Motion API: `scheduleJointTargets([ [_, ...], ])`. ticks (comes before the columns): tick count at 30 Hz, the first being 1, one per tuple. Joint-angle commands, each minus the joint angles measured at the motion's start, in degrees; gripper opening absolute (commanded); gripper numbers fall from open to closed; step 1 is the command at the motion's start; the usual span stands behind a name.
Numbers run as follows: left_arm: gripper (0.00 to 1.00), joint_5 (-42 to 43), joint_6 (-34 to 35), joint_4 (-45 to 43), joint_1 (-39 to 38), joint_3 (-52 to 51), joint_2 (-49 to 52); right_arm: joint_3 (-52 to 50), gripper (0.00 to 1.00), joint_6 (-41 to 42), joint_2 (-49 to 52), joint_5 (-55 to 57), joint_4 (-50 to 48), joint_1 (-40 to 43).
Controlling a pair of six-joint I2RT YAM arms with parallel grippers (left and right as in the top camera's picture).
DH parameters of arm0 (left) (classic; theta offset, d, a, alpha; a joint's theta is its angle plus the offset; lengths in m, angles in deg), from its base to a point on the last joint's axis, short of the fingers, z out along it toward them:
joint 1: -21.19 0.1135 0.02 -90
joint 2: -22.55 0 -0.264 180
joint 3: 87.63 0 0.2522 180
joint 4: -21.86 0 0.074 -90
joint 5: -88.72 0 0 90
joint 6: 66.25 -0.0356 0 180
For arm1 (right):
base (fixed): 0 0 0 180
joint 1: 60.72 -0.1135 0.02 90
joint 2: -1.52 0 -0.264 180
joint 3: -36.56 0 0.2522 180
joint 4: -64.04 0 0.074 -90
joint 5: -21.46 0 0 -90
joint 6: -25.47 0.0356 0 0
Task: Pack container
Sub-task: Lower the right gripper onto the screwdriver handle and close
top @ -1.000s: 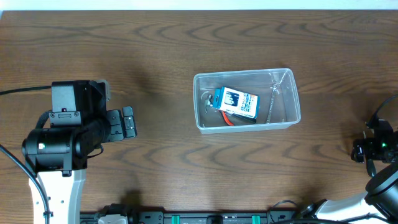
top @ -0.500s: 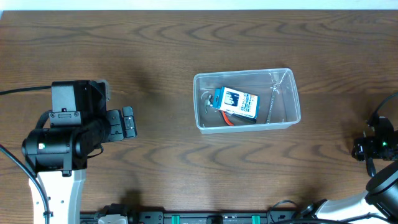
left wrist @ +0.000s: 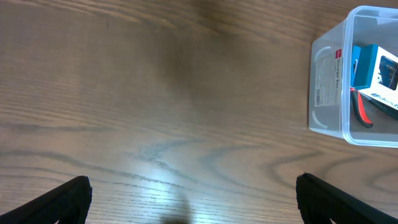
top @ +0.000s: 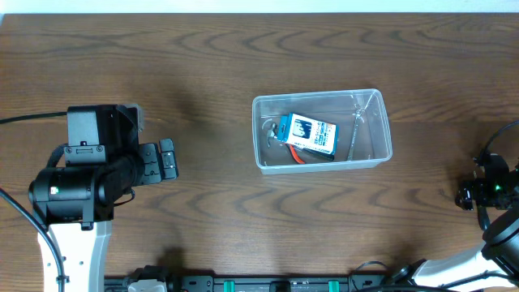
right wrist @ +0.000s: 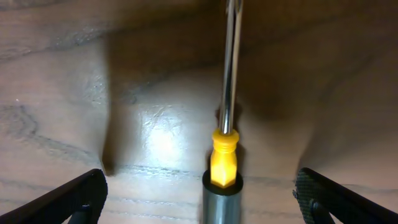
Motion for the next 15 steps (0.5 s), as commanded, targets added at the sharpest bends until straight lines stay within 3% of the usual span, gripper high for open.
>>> scheduleJointTargets([
  [1, 0.98, -0.9, 0.5, 0.0, 0.3, 0.8, -0.2, -0.2, 0.99, -1.9, 0.4, -0.1, -0.1, 0.4],
  [15, 0.98, -0.9, 0.5, 0.0, 0.3, 0.8, -0.2, -3.8, 0.98, -3.1, 0.4, 0.4, -1.7, 0.4],
])
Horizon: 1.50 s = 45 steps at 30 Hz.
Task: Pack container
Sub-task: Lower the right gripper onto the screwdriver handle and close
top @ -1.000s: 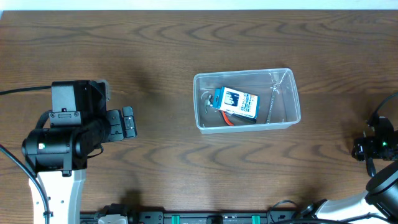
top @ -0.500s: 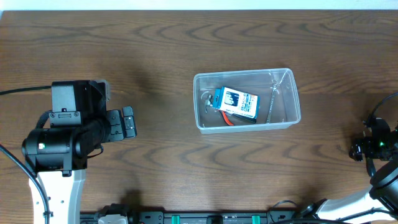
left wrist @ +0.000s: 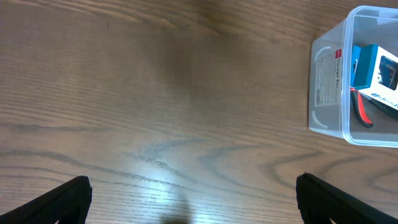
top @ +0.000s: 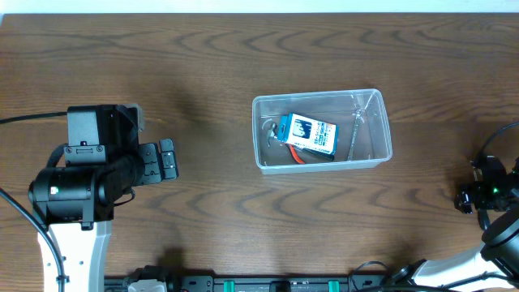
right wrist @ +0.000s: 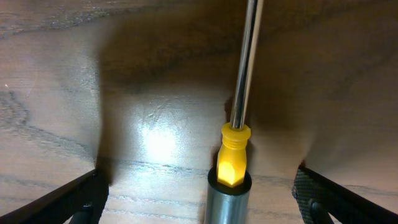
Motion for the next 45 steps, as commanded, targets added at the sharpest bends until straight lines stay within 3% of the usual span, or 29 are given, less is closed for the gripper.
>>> scheduleJointTargets([
  [1, 0.98, -0.9, 0.5, 0.0, 0.3, 0.8, -0.2, -1.8, 0.99, -0.7, 0.9, -0.3, -0.6, 0.4],
  [20, 0.98, -0.9, 0.5, 0.0, 0.3, 0.8, -0.2, -1.8, 0.98, 4.7, 0.9, 0.9, -2.5, 1.1],
  [30, 0.98, -0.9, 0.5, 0.0, 0.3, 0.8, -0.2, -1.8, 0.82, 4.7, 0.9, 0.9, -2.6, 1.1],
  [37, 0.98, -0.9, 0.5, 0.0, 0.3, 0.8, -0.2, -1.8, 0.55, 4.7, 0.9, 0.9, -2.5, 1.1],
  [45, 0.98, -0.9, 0.5, 0.0, 0.3, 0.8, -0.2, -1.8, 0.52, 4.7, 0.9, 0.9, -1.6, 1.0],
])
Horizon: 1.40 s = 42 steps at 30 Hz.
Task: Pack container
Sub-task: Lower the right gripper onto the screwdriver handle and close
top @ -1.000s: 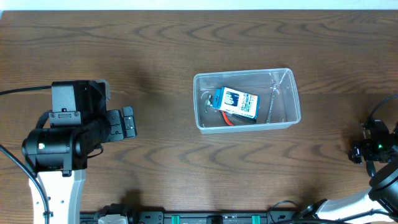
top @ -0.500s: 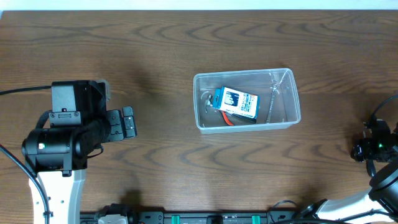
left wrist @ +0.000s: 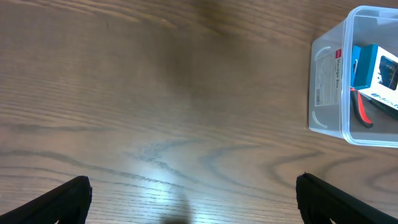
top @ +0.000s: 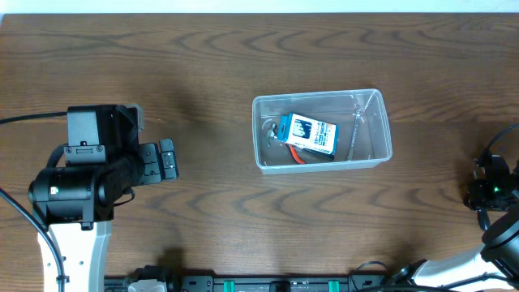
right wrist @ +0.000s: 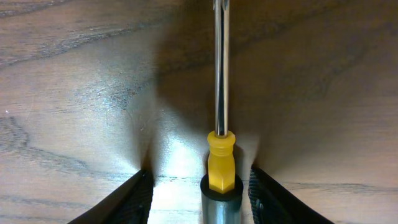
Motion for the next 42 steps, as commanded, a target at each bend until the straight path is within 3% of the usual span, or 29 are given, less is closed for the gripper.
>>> scheduleJointTargets([
  [1, 0.98, -0.9, 0.5, 0.0, 0.3, 0.8, -0.2, -1.5, 0.51, 0.3, 1.2, 2.2, 0.0, 0.5],
  [6, 0.98, -0.9, 0.5, 0.0, 0.3, 0.8, -0.2, -1.4, 0.44, 0.3, 1.2, 2.2, 0.0, 0.5],
  [13, 0.98, -0.9, 0.5, 0.0, 0.3, 0.8, -0.2, -1.4, 0.45, 0.3, 1.2, 2.2, 0.0, 0.5],
  [27, 0.98, -0.9, 0.5, 0.0, 0.3, 0.8, -0.2, -1.4, 0.23, 0.2, 1.2, 2.2, 0.0, 0.4],
  [37, 0.98, -0.9, 0.5, 0.0, 0.3, 0.8, -0.2, -1.4, 0.16, 0.2, 1.1, 2.2, 0.0, 0.3],
  [42, 0.98, -0.9, 0.5, 0.0, 0.3, 0.8, -0.2, -1.3, 0.18, 0.3, 1.0, 2.2, 0.0, 0.3],
])
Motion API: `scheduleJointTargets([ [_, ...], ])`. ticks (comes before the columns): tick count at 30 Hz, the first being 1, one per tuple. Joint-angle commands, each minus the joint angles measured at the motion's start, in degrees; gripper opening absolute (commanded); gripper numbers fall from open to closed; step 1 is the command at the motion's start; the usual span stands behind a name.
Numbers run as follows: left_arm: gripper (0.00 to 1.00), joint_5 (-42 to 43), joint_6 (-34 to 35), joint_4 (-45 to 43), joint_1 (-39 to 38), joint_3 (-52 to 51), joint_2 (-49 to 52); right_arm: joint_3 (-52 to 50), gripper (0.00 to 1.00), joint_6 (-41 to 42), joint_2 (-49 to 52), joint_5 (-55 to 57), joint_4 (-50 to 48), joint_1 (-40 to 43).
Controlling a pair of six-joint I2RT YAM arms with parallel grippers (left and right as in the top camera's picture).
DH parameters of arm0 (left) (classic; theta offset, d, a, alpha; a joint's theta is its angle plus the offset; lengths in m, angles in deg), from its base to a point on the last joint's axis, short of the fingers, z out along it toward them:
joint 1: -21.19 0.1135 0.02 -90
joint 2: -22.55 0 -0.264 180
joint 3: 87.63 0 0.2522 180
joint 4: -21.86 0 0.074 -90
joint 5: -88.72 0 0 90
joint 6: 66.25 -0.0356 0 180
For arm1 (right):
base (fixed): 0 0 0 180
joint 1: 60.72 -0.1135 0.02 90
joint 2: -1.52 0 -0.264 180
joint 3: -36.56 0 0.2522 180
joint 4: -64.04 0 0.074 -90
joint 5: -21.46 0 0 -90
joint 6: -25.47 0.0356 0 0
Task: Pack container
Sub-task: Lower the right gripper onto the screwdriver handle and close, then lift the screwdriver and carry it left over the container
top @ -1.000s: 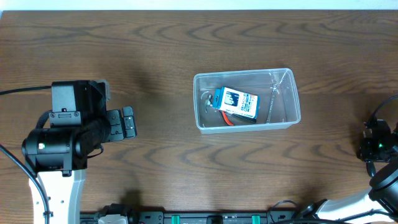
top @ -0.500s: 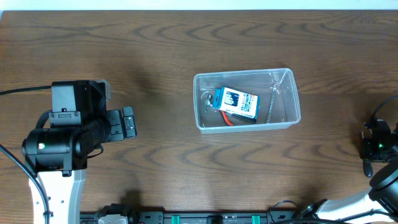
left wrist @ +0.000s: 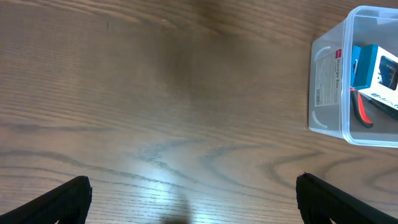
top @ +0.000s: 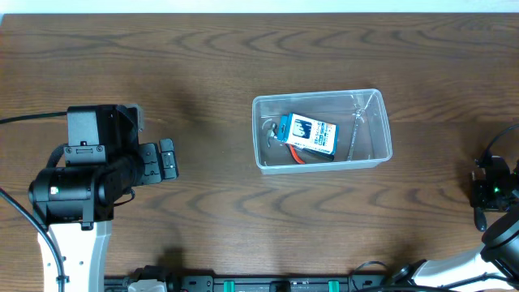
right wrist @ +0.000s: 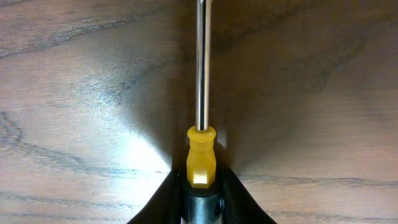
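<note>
A clear plastic container (top: 322,130) stands mid-table, holding a blue box (top: 309,134), red-handled pliers and a metal tool. At the table's right edge, my right gripper (right wrist: 200,198) is shut on a screwdriver (right wrist: 201,143) with a yellow collar and steel shaft, lying on the wood. In the overhead view the right gripper (top: 491,189) hides the screwdriver. My left gripper (left wrist: 193,199) is open over bare wood, left of the container (left wrist: 354,74), with nothing between its fingers (left wrist: 62,198).
The brown wooden table (top: 211,57) spreads around the container. The left arm's body (top: 85,178) occupies the left front. Cables run along the front edge.
The right gripper's fingers, partly closed around the screwdriver's handle before, have shut tight against it. The left arm and the container have not moved.
The right gripper stood wide open over the screwdriver on the table, with its fingers at the frame's edges. Then the fingers had drawn in near the handle, and now they are shut on it. The left gripper stayed open and still.
</note>
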Motion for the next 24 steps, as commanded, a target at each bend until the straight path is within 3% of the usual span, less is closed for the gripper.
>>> scheduleJointTargets([
  [1, 0.98, -0.9, 0.5, 0.0, 0.3, 0.8, -0.2, -1.0, 0.18, 0.2, 0.9, 1.3, -0.2, 0.3],
  [13, 0.98, -0.9, 0.5, 0.0, 0.3, 0.8, -0.2, 8.2, 0.18, 0.2, -2.6, 0.8, 0.2, -7.7],
  [24, 0.98, -0.9, 0.5, 0.0, 0.3, 0.8, -0.2, 20.3, 0.15, 0.2, -2.7, 0.9, 0.2, -30.5],
])
